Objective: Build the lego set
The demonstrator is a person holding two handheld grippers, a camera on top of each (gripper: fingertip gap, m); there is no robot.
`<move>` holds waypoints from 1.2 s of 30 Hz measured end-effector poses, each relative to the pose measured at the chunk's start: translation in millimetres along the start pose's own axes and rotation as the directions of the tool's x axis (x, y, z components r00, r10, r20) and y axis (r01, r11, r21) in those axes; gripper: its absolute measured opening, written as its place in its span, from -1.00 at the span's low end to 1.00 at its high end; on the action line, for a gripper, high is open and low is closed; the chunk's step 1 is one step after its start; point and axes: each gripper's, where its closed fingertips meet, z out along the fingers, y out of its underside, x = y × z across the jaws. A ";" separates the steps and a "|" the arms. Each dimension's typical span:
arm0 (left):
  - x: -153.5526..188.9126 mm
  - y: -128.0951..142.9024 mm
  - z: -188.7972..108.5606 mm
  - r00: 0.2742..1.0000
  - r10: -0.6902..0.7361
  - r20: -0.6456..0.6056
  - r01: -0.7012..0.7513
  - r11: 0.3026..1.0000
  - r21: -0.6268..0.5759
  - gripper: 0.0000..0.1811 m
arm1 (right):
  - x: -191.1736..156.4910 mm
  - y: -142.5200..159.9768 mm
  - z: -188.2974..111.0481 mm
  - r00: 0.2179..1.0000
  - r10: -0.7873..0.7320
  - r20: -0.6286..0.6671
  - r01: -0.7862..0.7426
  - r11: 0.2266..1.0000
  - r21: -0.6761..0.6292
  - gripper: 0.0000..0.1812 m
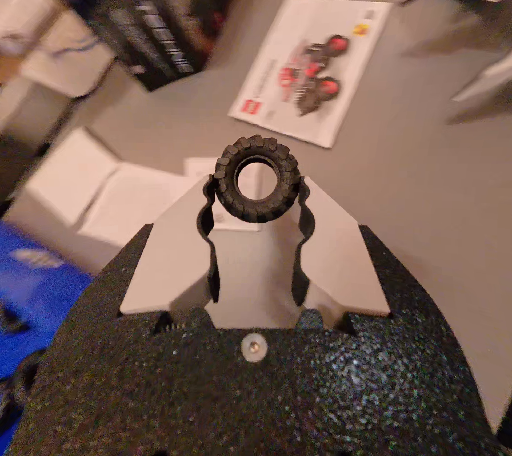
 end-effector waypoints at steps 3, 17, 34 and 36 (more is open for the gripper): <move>-139.8 40.8 -62.6 0.915 -0.119 0.387 0.160 0.984 -0.077 -0.36 | 0.4 -0.3 1.9 1.000 -0.010 -0.003 0.010 1.000 0.000 0.04; -236.0 221.7 -90.2 0.745 -0.330 0.579 0.596 0.719 -0.357 -0.25 | 0.7 -4.4 6.5 0.999 -0.034 -0.006 0.034 0.999 -0.009 0.03; -130.3 15.1 42.7 0.935 -0.047 0.350 0.141 0.959 -0.247 -0.19 | -11.0 -18.9 22.0 0.997 -0.073 0.020 0.073 0.997 0.010 0.02; -155.4 10.8 74.1 0.915 -0.071 0.398 0.187 0.947 -0.261 -0.18 | -12.9 -19.0 20.2 0.997 -0.076 0.021 0.076 0.997 0.013 0.02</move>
